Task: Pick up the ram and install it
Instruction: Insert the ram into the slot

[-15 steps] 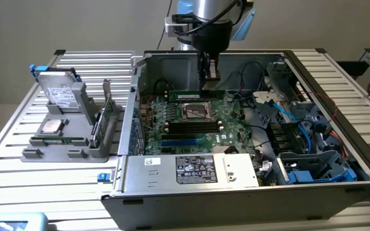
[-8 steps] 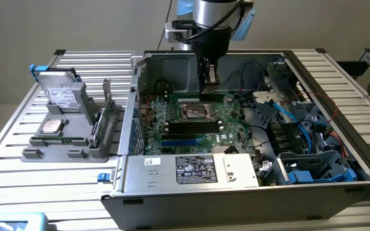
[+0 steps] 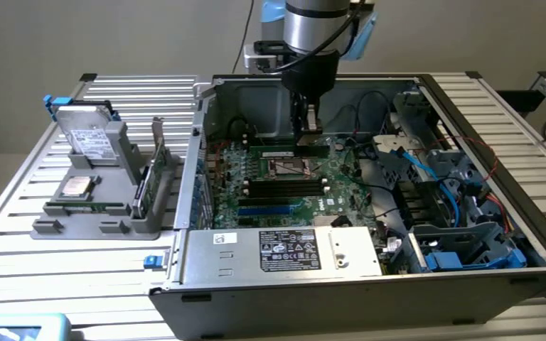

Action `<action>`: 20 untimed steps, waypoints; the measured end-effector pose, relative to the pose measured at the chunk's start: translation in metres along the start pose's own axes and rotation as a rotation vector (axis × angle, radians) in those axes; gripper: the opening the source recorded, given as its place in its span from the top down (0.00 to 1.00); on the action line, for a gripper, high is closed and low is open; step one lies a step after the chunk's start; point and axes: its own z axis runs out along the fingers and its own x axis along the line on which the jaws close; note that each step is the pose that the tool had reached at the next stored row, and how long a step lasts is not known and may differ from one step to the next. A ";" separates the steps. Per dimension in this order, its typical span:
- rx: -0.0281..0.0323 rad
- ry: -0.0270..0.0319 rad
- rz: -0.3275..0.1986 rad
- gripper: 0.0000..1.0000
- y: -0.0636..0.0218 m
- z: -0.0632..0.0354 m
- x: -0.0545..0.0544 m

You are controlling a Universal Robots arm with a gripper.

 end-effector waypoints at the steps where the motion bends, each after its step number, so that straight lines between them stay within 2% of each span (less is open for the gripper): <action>1: 0.0000 0.0003 0.000 0.86 0.0000 0.0019 0.000; 12: -0.0001 0.0037 0.000 0.86 -0.0002 0.0216 -0.001; 20: -0.0001 0.0047 0.000 0.86 -0.0001 0.0258 0.004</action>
